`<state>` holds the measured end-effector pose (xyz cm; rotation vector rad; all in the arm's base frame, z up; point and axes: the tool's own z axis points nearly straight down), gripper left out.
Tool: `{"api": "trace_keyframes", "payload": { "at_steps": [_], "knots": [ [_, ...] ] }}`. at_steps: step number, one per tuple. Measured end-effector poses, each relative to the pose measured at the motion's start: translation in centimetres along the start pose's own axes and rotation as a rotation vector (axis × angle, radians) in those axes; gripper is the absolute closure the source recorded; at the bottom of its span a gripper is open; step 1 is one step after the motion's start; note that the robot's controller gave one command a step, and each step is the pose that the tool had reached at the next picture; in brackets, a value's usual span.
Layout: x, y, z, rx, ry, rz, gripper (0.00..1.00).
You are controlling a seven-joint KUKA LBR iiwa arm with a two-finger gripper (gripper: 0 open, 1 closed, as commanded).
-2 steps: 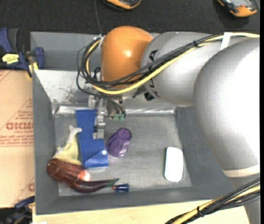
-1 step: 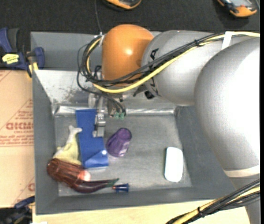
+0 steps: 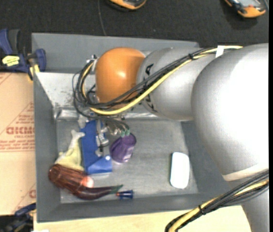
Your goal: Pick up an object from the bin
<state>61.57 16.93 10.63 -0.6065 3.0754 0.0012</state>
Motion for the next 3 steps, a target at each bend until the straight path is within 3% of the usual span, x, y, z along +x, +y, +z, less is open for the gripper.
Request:
{"api": "trace_keyframes", "payload": {
  "at_steps": [1,3],
  "knots": [
    [-0.9,-0.6,2.6,-0.002,-0.002,-0.081,0.00],
    [-0.7,4.8,3.3,0.003,-0.008,-0.444,0.00]
  ]
}}
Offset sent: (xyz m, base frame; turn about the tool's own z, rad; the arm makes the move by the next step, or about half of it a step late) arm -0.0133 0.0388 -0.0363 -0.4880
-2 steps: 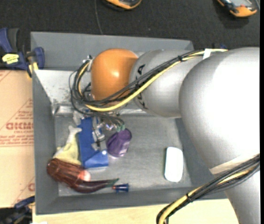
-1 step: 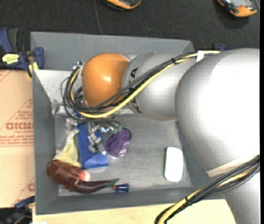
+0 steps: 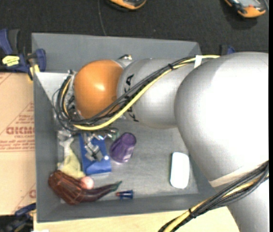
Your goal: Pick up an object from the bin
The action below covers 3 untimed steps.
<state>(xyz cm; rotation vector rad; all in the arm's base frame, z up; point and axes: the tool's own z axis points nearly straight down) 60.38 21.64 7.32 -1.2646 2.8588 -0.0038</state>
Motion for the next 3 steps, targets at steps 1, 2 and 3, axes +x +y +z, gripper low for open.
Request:
{"api": "trace_keyframes", "payload": {
  "at_steps": [1,2,3],
  "knots": [
    [-1.90,0.97,-0.13,0.003,-0.004,-0.324,1.00],
    [-1.90,0.96,-0.15,0.003,-0.004,-0.322,1.00],
    [-1.93,0.89,-0.29,0.003,-0.006,-0.319,1.00]
  ]
}}
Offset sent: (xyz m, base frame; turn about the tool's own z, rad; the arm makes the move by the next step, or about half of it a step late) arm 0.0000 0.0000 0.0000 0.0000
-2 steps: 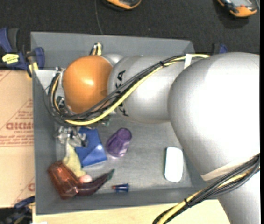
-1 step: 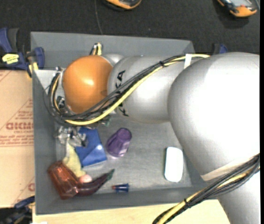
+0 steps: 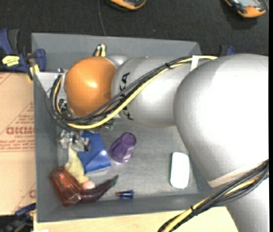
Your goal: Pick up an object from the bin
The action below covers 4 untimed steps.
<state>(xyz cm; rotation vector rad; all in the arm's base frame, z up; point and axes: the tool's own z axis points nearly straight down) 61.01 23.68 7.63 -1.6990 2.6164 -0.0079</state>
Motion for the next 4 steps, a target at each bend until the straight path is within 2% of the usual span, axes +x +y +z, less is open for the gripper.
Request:
{"api": "trace_keyframes", "payload": {
  "at_steps": [1,4],
  "knots": [
    [0.0,0.0,-0.9,0.002,-0.003,0.003,1.00],
    [-0.1,-0.2,-9.8,0.000,-0.004,0.013,1.00]
  ]
}}
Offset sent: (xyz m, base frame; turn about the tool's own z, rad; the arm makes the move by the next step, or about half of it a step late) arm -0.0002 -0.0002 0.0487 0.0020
